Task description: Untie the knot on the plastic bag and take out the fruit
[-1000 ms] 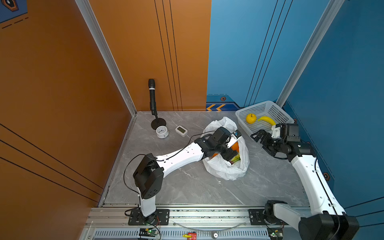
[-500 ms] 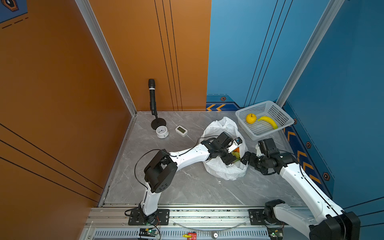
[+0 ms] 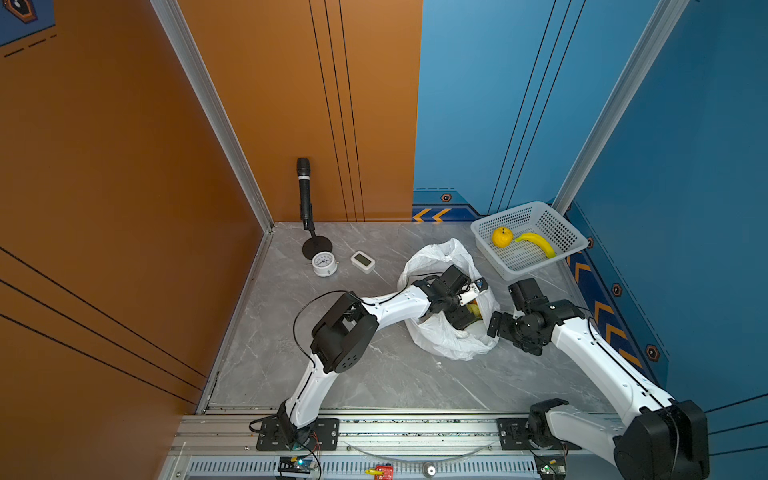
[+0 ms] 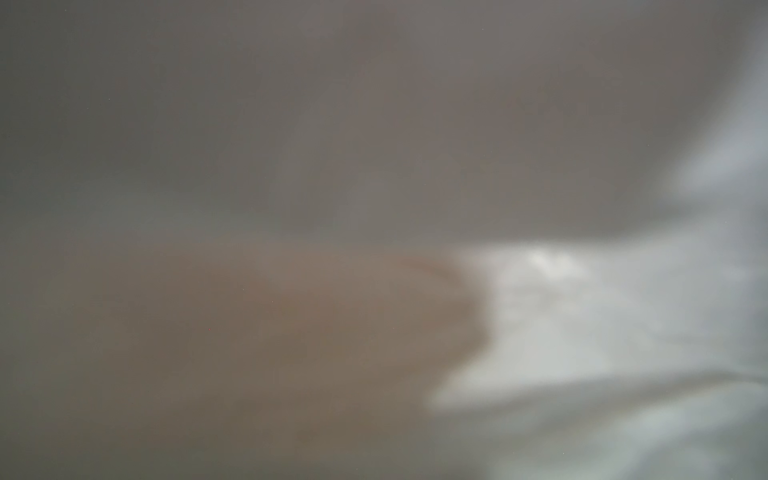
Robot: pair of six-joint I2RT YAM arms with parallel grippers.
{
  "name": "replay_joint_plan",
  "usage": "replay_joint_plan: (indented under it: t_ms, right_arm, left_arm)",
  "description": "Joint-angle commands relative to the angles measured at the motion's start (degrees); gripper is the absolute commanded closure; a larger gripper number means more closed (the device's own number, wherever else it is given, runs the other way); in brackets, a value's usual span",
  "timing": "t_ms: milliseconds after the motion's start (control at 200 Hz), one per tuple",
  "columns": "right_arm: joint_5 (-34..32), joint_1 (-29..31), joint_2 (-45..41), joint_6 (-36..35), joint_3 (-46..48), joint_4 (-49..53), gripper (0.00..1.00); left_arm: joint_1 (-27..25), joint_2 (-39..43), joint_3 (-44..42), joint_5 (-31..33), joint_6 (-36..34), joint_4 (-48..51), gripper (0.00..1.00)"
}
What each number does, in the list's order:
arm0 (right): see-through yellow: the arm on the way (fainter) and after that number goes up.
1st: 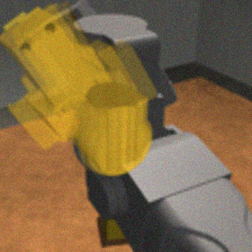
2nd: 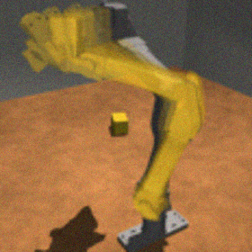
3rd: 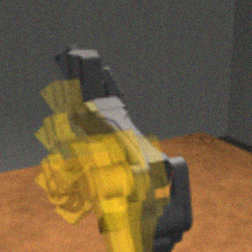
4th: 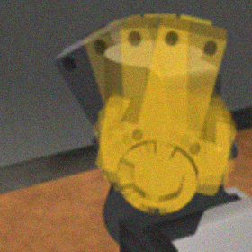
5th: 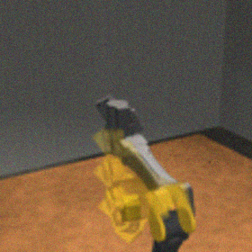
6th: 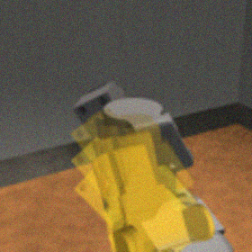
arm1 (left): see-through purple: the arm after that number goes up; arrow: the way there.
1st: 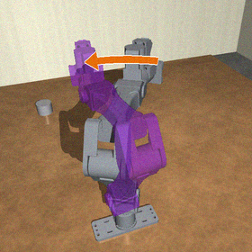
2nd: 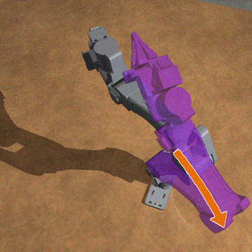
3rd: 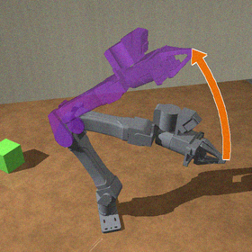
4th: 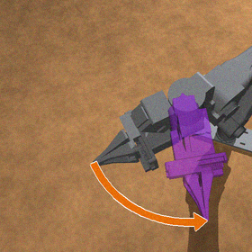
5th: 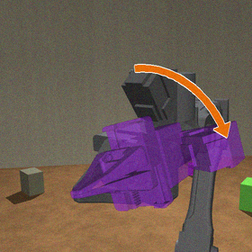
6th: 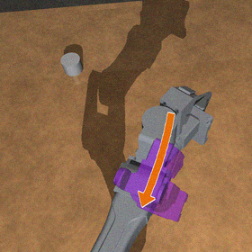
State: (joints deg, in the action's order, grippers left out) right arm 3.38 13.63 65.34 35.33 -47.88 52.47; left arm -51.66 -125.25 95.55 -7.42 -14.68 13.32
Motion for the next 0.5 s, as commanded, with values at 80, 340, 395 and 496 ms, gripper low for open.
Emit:
replay_joint_plan:
  t_ms: [80,340,395,496]
  right_arm:
    - [-0.2,0.3,-0.7,-0.8,-0.3,1.9,0.02]
    - [1.5,0.3,-2.5,-0.8,-2.3,0.9,0.01]
    - [2.6,0.3,-3.3,-0.5,-2.9,0.0,0.0]
    - [4.9,0.3,-5.0,0.4,-3.8,-2.5,0.0]
  left_arm:
    - [0.7,-3.6,3.9,-0.9,1.5,1.2,0.06]
    - [0.8,-5.7,4.2,-1.0,4.0,1.1,0.19]
    - [0.7,-5.6,4.0,-1.3,4.0,1.0,0.23]
    - [0.8,-5.2,3.9,-1.5,4.5,0.5,0.29]
